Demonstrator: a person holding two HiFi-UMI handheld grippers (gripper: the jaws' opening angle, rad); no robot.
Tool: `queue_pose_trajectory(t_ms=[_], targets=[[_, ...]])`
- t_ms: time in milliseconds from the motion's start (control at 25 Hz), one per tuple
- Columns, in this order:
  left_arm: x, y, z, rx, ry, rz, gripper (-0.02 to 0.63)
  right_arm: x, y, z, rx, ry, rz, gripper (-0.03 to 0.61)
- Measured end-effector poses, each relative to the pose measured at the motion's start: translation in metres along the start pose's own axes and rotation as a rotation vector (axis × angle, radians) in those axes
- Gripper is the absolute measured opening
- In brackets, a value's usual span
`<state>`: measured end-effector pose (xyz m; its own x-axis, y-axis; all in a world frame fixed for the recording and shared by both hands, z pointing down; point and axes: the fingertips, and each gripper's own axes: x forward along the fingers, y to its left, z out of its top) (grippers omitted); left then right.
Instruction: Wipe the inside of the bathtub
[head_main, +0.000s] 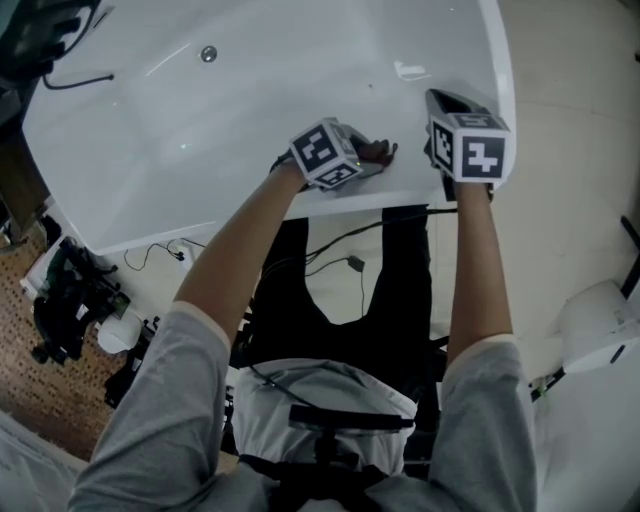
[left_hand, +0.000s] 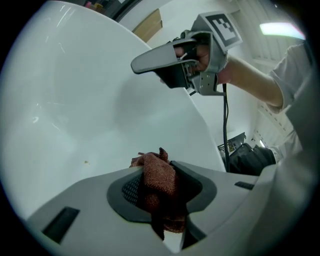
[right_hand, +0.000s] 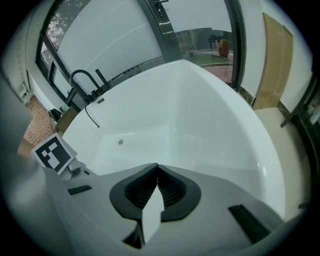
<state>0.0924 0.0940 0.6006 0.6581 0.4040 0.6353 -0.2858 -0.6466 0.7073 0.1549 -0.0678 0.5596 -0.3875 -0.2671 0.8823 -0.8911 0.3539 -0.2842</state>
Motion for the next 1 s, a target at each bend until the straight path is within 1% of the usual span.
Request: queue_pose_trajectory(t_ms=[80,200,320,400,520,600,720,840,1000], targets=[[-0.001,0.008,-0.01,-0.012,0.013,0.002,0.114,0.005,-0.001,0.001,0.004,0.006,-0.003,0.0],[0.004,0.012,-0.007,-0.022,-0.011,0.004,0.112,0.012,-0.001,0.001,0.009,0.007,0.004,0.0],[0.018,0.015,0.012,-0.026,-0.054,0.014,0.107,0.013,-0.005,-0.001,0.015,0.002,0.002,0.0],[0.03,0.016,0.029,-0.015,-0.076,0.009,0.107,0.013,-0.01,-0.001,0.032,-0.004,-0.004,0.0],[0.046,0.017,0.049,0.033,-0.071,-0.001,0.107,0.013,-0.013,0.001,0.053,-0.015,-0.009,0.0],[0.051,0.021,0.053,0.04,-0.059,-0.01,0.107,0.014,-0.012,0.006,0.056,-0.023,-0.009,0.0],[0.049,0.028,0.043,0.028,-0.042,-0.021,0.107,0.019,-0.01,0.014,0.053,-0.035,-0.007,0.0],[0.04,0.038,0.017,0.023,-0.014,-0.019,0.107,0.024,-0.008,0.018,0.04,-0.033,-0.003,0.0],[0.03,0.053,-0.016,-0.012,0.022,-0.022,0.107,0.035,-0.008,0.016,0.031,-0.013,-0.001,0.0]])
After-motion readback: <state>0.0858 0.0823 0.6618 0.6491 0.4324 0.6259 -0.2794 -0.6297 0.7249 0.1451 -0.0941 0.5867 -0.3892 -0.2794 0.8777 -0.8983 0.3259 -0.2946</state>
